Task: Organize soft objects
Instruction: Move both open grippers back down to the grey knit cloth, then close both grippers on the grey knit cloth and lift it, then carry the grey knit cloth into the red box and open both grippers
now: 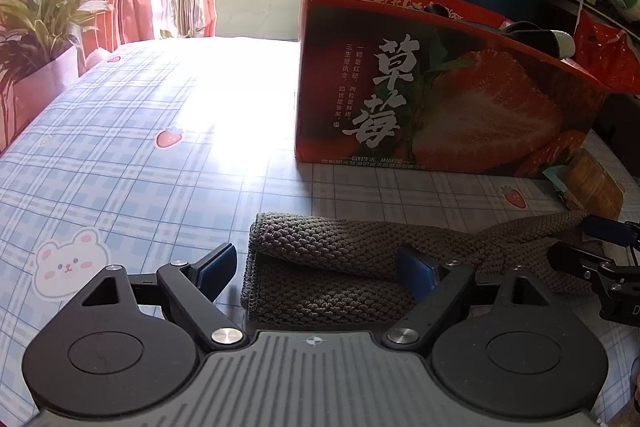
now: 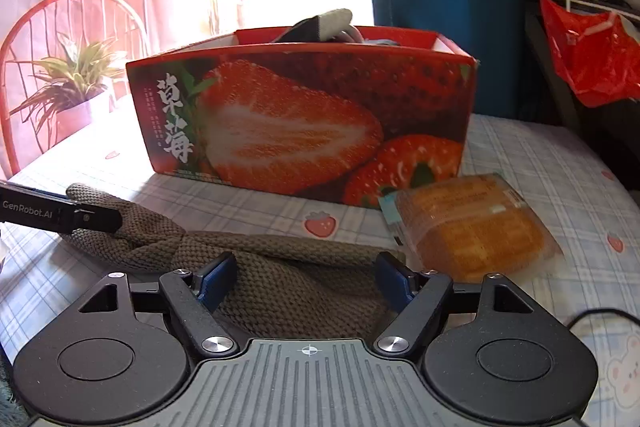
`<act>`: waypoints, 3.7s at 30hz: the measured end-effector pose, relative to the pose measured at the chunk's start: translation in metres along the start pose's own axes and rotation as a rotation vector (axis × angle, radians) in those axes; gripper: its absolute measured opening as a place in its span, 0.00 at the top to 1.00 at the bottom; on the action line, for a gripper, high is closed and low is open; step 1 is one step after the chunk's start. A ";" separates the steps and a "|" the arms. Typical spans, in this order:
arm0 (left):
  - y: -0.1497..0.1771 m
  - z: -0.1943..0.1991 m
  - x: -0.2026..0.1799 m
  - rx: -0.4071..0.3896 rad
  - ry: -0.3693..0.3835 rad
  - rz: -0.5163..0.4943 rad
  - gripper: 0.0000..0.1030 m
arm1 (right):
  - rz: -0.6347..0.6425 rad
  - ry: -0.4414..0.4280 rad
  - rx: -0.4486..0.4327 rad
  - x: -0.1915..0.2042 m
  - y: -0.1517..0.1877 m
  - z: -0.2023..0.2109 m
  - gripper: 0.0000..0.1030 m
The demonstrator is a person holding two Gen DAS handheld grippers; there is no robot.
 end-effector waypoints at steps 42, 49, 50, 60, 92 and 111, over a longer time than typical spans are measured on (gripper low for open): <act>0.020 0.008 -0.021 -0.046 0.083 -0.102 0.75 | 0.002 -0.073 -0.002 0.003 0.008 0.001 0.85; 0.006 0.026 -0.026 -0.109 0.123 -0.099 0.78 | 0.026 -0.103 -0.072 0.007 -0.007 0.017 0.87; 0.000 0.033 -0.030 -0.125 0.142 -0.099 0.78 | 0.039 -0.106 -0.091 0.007 -0.012 0.021 0.87; -0.072 0.096 -0.067 -0.333 0.272 -0.132 0.78 | 0.098 -0.081 -0.318 -0.017 -0.095 0.071 0.87; -0.144 -0.056 -0.108 -0.091 0.081 -0.218 0.78 | 0.058 0.006 -0.025 -0.075 -0.141 -0.082 0.87; -0.144 -0.046 -0.099 -0.094 0.064 -0.201 0.42 | 0.025 0.011 -0.051 -0.086 -0.131 -0.060 0.64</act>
Point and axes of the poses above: each gripper's, at about its wrist camera, not at the fingertips, and z roughly against the way its jaws point, x to its left, y to its underside, the point moved 7 cm from there along -z, roughly the way its jaws point, and after that the axes turned 14 degrees about z, right-handed, at the moved point
